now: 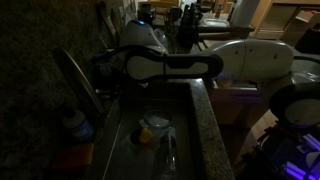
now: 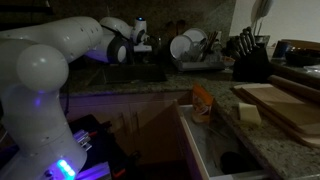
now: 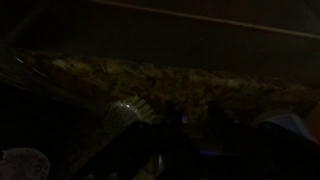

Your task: Open the tap

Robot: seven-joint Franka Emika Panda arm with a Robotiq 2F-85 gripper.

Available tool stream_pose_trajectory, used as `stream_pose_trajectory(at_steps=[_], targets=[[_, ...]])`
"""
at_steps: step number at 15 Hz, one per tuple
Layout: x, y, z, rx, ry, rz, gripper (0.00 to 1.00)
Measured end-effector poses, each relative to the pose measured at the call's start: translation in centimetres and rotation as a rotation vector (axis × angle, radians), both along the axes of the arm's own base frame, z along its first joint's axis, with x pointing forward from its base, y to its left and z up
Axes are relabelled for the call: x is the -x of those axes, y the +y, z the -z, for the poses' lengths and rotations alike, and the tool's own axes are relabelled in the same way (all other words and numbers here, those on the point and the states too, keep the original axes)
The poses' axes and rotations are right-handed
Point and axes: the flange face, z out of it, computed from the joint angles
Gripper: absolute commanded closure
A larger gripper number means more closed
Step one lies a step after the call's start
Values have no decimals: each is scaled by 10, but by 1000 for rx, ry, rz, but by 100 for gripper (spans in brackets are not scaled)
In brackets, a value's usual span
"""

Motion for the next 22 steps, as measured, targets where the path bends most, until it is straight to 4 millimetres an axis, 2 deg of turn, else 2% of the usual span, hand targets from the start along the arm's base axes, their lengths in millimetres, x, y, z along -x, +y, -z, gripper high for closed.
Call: stream_pose_trajectory(at_steps=[1, 2, 10, 22], targets=[[-1, -2, 0, 3, -2, 2, 99], [-2, -4, 1, 9, -5, 4, 100], [-4, -5, 1, 33, -29, 30, 97], [16, 25, -3, 265, -212, 44, 97]])
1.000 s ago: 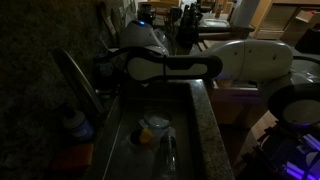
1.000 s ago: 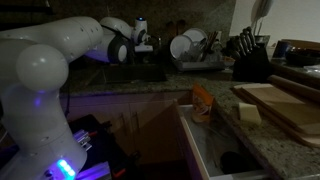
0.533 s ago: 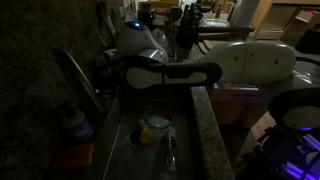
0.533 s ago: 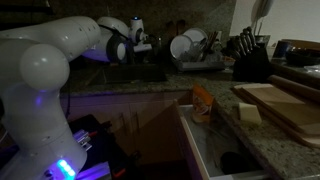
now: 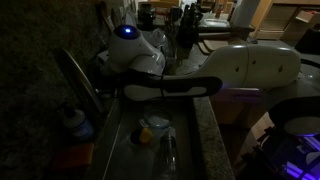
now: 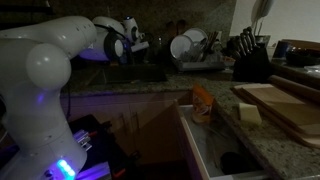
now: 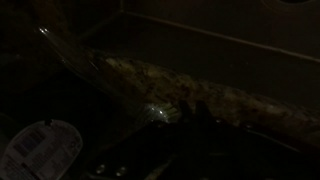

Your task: Open the tap

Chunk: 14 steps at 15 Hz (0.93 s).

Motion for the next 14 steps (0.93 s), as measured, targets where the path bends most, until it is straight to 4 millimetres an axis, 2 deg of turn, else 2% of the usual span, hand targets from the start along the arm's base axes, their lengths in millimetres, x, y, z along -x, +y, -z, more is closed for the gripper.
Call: stream_pose_trajectory(at_steps=[2, 3, 4, 5, 6, 8, 9, 13, 14], targets=[[1, 2, 0, 10, -9, 8, 91], [2, 2, 0, 11, -11, 15, 65], [2, 3, 0, 7, -9, 28, 64], [2, 2, 1, -4, 2, 41, 94], [1, 1, 1, -9, 5, 54, 94], [-4, -6, 3, -30, 25, 72, 100], [-7, -11, 4, -34, 29, 85, 100], [-31, -46, 3, -7, -8, 166, 100], [-37, -54, 2, -8, -18, 184, 87]])
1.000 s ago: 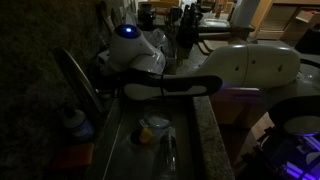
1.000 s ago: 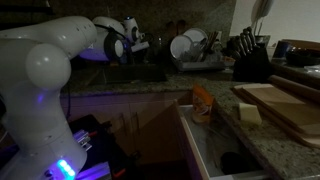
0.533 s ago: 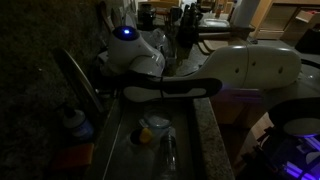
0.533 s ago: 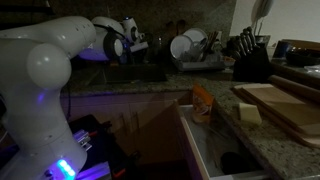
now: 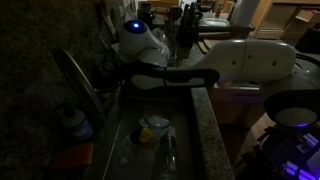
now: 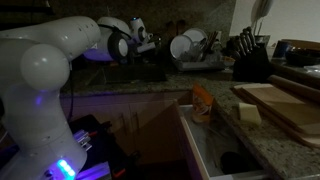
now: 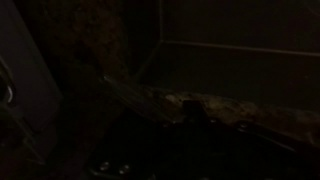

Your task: Open the tap

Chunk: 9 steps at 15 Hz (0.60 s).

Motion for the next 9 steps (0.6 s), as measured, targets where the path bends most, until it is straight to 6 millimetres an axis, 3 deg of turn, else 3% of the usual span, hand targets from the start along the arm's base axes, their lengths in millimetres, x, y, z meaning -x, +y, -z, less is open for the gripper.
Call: stream_pose_trajectory(at_steps=[1, 2, 3, 6, 7, 9], targets=[[-4, -6, -1, -3, -5, 14, 72], [-8, -11, -1, -7, -6, 25, 67], [-9, -14, -1, -14, -2, 33, 84], [-9, -13, -1, -14, -2, 33, 67], [-8, -13, -1, -14, -2, 32, 42], [-8, -12, 0, -14, 2, 33, 35]])
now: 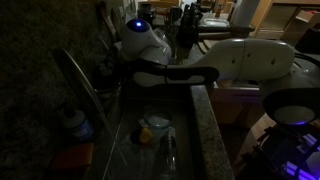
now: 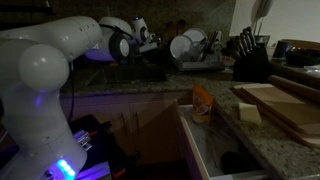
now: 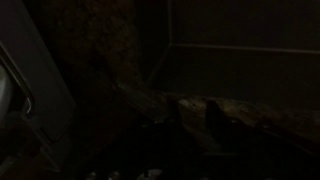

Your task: Open the tap

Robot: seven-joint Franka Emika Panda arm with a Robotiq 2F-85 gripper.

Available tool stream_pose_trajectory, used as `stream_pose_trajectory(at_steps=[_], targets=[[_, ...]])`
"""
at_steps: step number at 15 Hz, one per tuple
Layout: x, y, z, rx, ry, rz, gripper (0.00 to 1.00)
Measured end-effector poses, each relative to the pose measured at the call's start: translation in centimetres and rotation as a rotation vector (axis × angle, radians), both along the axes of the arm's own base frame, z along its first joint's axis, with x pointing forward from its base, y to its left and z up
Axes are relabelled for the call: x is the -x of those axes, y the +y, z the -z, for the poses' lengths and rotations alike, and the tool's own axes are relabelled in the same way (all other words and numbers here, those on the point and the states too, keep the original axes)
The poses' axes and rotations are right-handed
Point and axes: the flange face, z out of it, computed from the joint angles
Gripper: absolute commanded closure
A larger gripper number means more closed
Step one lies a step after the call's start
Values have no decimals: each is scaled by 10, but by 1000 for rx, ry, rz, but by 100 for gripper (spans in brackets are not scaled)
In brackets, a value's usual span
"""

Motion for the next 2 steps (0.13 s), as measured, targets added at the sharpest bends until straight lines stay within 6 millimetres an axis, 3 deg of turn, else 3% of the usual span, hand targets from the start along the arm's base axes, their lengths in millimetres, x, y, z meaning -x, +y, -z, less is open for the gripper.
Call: stream_pose_trajectory(at_steps=[1, 2], targets=[[1, 1, 0, -1, 7, 2, 27], [3, 2, 1, 2, 28, 22, 46]])
